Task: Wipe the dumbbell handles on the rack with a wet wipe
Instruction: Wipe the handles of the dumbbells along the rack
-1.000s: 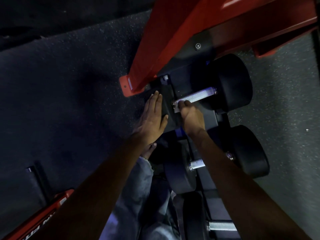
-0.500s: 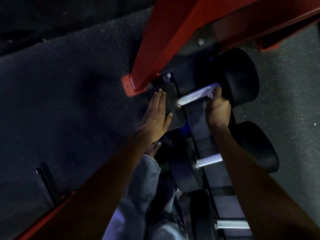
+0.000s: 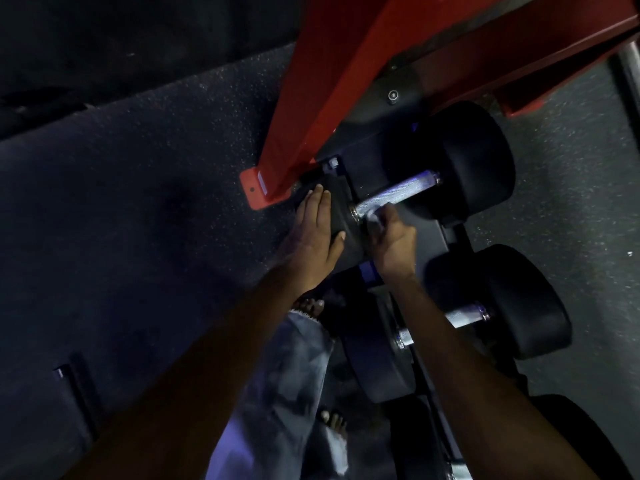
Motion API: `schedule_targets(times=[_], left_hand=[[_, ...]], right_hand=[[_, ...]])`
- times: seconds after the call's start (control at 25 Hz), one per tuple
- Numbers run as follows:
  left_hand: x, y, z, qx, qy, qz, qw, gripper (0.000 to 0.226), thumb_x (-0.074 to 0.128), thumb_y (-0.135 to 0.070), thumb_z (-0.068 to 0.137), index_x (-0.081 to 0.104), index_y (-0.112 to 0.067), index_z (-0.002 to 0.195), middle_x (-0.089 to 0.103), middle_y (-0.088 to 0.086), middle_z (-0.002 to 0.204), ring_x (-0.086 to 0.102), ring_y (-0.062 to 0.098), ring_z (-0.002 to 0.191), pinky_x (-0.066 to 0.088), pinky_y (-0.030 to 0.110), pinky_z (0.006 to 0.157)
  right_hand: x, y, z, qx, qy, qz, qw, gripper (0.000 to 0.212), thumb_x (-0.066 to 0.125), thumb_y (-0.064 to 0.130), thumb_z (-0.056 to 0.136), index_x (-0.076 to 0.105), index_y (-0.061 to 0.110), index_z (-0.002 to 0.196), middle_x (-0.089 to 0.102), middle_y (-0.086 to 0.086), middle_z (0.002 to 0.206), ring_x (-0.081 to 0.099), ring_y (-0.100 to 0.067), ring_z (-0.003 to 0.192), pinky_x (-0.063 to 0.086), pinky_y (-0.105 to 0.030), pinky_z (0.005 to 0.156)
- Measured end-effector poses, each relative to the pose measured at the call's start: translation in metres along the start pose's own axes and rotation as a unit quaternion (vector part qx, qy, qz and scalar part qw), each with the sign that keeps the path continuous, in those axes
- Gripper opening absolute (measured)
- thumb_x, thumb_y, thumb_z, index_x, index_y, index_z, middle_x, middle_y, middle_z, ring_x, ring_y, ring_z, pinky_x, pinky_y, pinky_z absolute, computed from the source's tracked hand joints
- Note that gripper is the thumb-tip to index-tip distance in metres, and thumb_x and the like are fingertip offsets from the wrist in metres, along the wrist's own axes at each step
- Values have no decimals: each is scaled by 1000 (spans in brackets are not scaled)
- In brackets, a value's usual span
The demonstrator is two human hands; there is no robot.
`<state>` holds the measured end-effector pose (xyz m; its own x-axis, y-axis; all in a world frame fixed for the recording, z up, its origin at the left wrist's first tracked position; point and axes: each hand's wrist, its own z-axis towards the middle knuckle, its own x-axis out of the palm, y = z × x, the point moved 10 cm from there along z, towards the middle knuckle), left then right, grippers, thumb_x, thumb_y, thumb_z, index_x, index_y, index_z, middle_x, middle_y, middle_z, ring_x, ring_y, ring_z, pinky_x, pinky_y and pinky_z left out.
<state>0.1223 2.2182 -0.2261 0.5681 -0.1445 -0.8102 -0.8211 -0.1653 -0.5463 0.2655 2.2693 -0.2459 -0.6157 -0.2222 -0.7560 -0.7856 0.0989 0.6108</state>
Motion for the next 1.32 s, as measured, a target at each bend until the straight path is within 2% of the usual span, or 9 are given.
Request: schedule_targets(times=[0.08, 0.16, 0.28, 0.44, 0.6, 0.76, 1.08, 1.2, 1.32], left_hand=[[1, -2, -2, 9, -20, 10, 1000, 65, 39, -32, 89, 33, 10, 138, 33, 26, 146, 31, 36, 136, 23, 37, 114], [0, -4, -3, 11, -45, 18, 999, 65, 38, -30, 88, 33, 10, 138, 33, 26, 146, 31, 36, 136, 22, 36, 115], [1, -4, -5, 8, -62, 31, 998, 67, 34, -32, 87, 32, 9, 140, 32, 24, 147, 29, 34, 138, 23, 37, 115], [3, -4, -5, 20, -72, 57, 996, 69, 29, -37, 88, 29, 7, 142, 30, 22, 149, 27, 33, 139, 20, 38, 117], [4, -1, -5, 20, -84, 70, 994, 71, 26, -39, 88, 26, 5, 144, 28, 20, 150, 25, 31, 140, 23, 43, 115], [4, -1, -8, 18, -81, 72, 994, 72, 26, -41, 87, 26, 4, 144, 29, 19, 150, 27, 30, 139, 23, 40, 115], [-2, -32, -46, 22, -84, 16, 996, 62, 48, -19, 93, 22, 3, 145, 22, 18, 152, 19, 29, 142, 19, 38, 117], [20, -61, -84, 28, -57, -12, 998, 61, 45, -22, 93, 24, 3, 145, 24, 18, 152, 21, 28, 142, 20, 37, 117], [49, -85, -118, 28, -26, -8, 999, 63, 34, -34, 91, 29, 4, 142, 30, 20, 149, 27, 31, 139, 26, 40, 115]], right_hand=[[-29, -34, 2, 121, -136, 120, 976, 15, 55, 11, 89, 60, 1, 98, 67, -23, 85, 61, -32, 73, 43, -38, 69], [-28, -67, 10, 244, -189, 359, 881, 8, 55, 4, 86, 59, 6, 93, 64, -14, 85, 57, -23, 71, 49, -38, 71], [0, -78, 26, 321, -125, 576, 742, 27, 42, -9, 92, 49, 13, 77, 52, -5, 76, 52, -15, 68, 48, -30, 65], [32, -59, 39, 320, -1, 639, 699, 32, 38, -11, 78, 55, 15, 81, 67, 0, 67, 57, -12, 72, 46, -30, 69], [54, -44, 34, 274, 73, 654, 702, 44, 38, -4, 55, 61, 17, 86, 71, 3, 65, 54, -12, 66, 46, -31, 74], [74, -45, 22, 270, 128, 589, 751, 46, 26, -15, 75, 61, 12, 88, 68, -4, 77, 61, -15, 70, 53, -29, 68], [14, -72, -34, 223, 54, 517, 824, 30, 38, -21, 82, 58, 1, 86, 63, -10, 72, 62, -17, 66, 55, -19, 54], [-39, -97, -70, 159, -31, 395, 904, 31, 44, -10, 86, 62, 15, 82, 63, -5, 80, 60, -16, 74, 53, -16, 60], [-78, -105, -109, 62, -50, 204, 976, 28, 49, 0, 86, 68, 15, 99, 69, -7, 93, 62, -17, 87, 50, -20, 78]])
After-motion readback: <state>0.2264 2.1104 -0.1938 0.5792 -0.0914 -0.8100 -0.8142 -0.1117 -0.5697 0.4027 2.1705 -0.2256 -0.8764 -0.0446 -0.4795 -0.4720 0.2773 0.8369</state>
